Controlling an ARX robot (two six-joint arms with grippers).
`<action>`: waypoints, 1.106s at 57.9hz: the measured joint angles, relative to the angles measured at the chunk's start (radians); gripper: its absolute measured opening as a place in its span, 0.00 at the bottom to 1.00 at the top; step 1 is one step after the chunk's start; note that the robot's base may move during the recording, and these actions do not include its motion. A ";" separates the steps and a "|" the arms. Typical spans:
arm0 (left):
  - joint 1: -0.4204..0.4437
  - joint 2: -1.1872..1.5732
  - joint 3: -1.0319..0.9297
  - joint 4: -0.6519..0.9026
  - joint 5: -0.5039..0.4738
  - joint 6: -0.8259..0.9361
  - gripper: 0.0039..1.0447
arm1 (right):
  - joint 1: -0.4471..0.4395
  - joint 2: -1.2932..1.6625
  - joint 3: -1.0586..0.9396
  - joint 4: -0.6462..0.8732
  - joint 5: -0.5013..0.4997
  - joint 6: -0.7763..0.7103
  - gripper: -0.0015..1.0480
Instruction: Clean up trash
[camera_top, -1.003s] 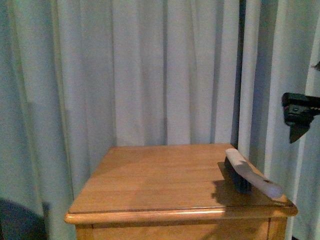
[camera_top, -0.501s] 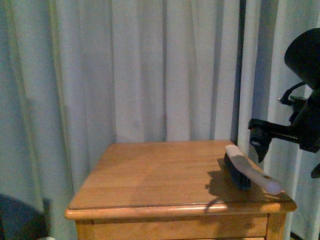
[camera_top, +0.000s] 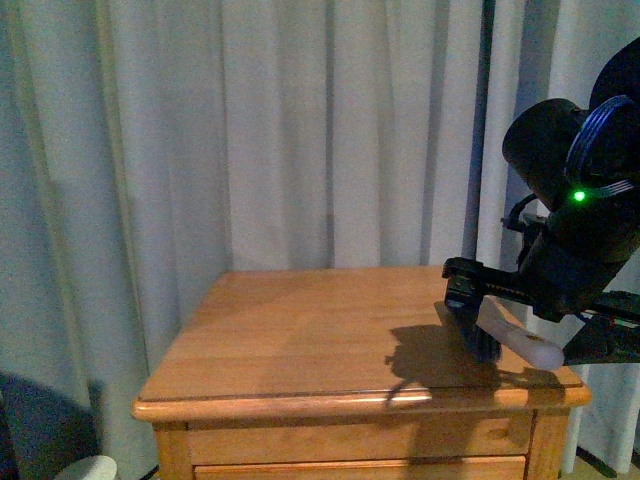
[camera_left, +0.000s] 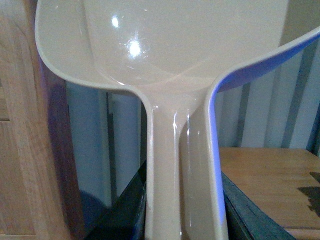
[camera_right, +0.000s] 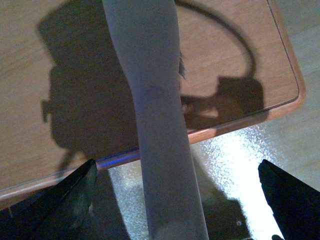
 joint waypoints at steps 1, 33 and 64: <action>0.000 0.000 0.000 0.000 0.000 0.000 0.25 | 0.000 0.003 0.000 0.001 0.000 0.000 0.93; 0.000 0.000 0.000 0.000 0.000 0.000 0.25 | 0.011 0.026 0.001 0.030 -0.004 0.002 0.56; 0.000 0.000 0.000 0.000 0.000 0.000 0.25 | 0.012 -0.011 -0.072 0.114 0.016 -0.053 0.19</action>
